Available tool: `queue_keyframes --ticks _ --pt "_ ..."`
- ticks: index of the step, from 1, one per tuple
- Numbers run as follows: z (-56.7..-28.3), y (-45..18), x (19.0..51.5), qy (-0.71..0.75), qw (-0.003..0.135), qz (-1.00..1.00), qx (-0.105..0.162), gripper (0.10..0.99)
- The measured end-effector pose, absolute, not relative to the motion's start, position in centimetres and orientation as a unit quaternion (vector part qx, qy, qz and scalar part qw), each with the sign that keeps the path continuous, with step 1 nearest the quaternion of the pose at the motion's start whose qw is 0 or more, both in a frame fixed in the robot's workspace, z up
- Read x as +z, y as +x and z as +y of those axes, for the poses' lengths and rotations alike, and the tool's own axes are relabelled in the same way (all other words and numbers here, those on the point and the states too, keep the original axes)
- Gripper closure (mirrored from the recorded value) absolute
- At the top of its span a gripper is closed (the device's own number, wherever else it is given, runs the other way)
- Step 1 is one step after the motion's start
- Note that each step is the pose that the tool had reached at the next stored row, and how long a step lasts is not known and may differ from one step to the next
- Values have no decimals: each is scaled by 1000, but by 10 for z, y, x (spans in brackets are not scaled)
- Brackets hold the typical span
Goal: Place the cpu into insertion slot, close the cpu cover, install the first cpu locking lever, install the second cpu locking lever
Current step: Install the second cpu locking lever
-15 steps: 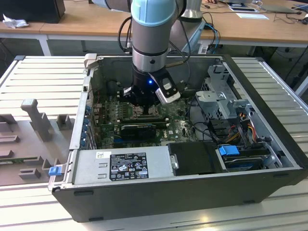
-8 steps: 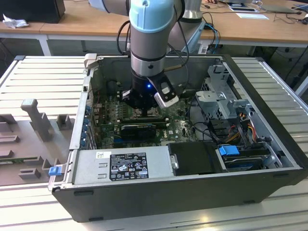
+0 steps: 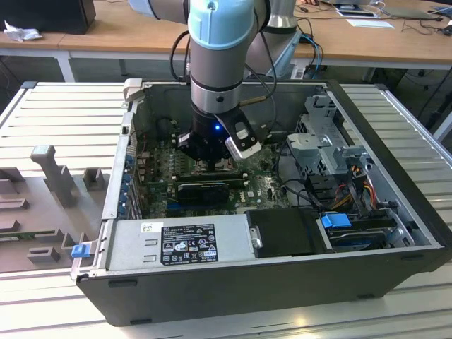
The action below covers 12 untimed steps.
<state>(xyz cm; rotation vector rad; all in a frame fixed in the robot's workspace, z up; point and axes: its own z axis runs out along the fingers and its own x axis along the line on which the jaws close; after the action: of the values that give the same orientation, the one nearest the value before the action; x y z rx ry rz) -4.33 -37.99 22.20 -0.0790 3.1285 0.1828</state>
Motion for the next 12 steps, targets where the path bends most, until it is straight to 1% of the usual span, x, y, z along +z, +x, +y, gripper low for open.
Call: queue_keyframes --ticks 12 --pt "-380 -45 222 -25 3 998 58 980"
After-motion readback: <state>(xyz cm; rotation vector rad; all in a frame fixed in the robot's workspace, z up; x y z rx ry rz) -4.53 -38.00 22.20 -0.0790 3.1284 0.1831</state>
